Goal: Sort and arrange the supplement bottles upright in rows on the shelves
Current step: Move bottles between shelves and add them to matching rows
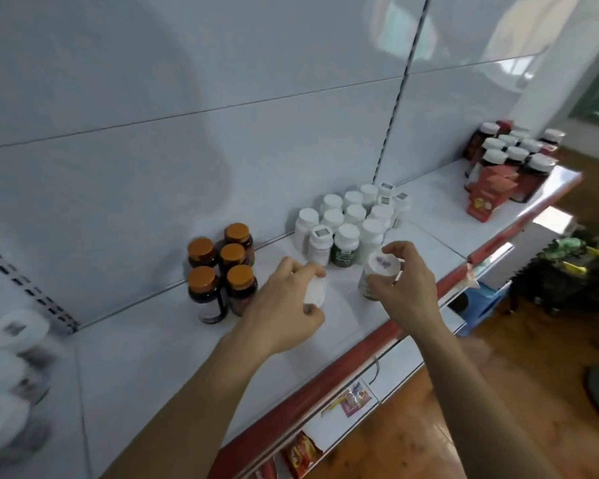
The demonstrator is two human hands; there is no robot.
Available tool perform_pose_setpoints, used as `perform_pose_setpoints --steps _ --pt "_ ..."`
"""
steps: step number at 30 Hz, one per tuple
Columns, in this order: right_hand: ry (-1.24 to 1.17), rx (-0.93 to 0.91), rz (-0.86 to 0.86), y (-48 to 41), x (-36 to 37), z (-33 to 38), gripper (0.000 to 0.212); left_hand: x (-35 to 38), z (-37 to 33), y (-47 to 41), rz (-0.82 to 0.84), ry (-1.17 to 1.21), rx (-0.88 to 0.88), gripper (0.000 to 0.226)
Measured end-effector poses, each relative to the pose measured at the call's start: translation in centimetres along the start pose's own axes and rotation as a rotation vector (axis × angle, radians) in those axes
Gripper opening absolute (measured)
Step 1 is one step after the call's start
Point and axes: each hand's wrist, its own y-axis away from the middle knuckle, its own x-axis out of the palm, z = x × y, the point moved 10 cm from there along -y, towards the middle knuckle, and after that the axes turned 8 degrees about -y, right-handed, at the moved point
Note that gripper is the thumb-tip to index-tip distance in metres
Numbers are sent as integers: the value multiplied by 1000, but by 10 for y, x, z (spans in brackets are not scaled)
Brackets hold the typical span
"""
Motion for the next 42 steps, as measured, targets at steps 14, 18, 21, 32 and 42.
perform_pose_setpoints --steps 14,18,21,32,42 --pt "-6 -96 -64 -66 -48 -21 13 7 -2 -64 -106 -237 -76 40" --pt "61 -138 -51 -143 -65 -28 29 -2 0 -96 -229 -210 -164 47" --pt "206 -128 181 -200 -41 -49 54 14 9 -109 -158 -191 -307 52" --pt "-58 -232 204 -220 -40 -63 51 -3 6 -99 -325 -161 -519 34" --pt "-476 -271 362 -191 -17 67 35 -82 8 10 -961 432 -588 30"
